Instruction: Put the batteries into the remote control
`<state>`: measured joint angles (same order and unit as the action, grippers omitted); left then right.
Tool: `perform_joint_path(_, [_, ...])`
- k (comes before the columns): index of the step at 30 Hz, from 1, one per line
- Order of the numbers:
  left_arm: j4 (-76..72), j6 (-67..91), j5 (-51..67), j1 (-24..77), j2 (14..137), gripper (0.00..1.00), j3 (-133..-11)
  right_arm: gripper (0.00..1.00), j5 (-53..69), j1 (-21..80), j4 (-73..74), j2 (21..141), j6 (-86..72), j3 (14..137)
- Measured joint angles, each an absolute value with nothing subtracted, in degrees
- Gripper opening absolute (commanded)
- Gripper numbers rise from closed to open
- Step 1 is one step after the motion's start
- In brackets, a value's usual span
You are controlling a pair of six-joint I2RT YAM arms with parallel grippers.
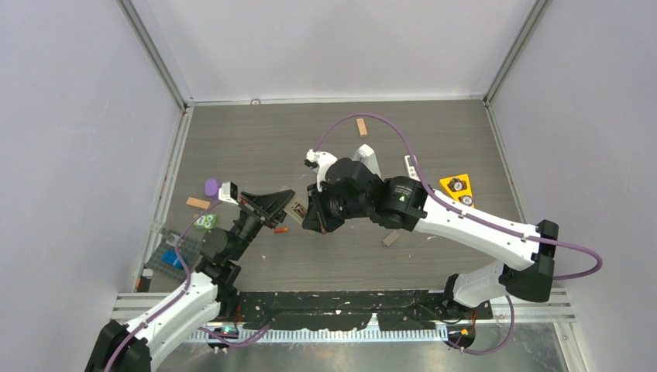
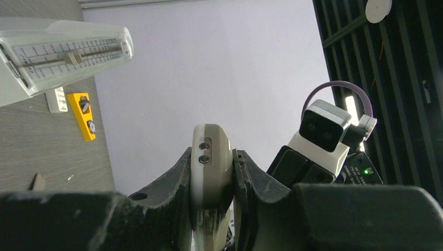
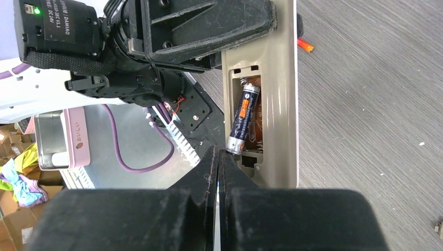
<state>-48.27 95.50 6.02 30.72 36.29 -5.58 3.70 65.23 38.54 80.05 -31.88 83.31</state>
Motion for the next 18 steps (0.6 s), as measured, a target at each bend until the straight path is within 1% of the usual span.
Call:
perform_joint_path(13, [-50.7, 92.8, 6.0, 30.6, 38.0, 0.00, -5.2, 0.06, 9.7, 62.2, 37.0, 80.9, -34.7, 81.1])
perform_joint_path(14, [-50.6, 92.6, 6.0, 30.6, 37.8, 0.00, -5.2, 0.07, 10.1, 62.1, 36.9, 80.9, -34.7, 81.0])
perform_joint_path(18, [-50.3, 92.1, 6.0, 30.6, 36.5, 0.00, -5.2, 0.21, 12.5, 61.7, 36.1, 80.9, -34.5, 80.9])
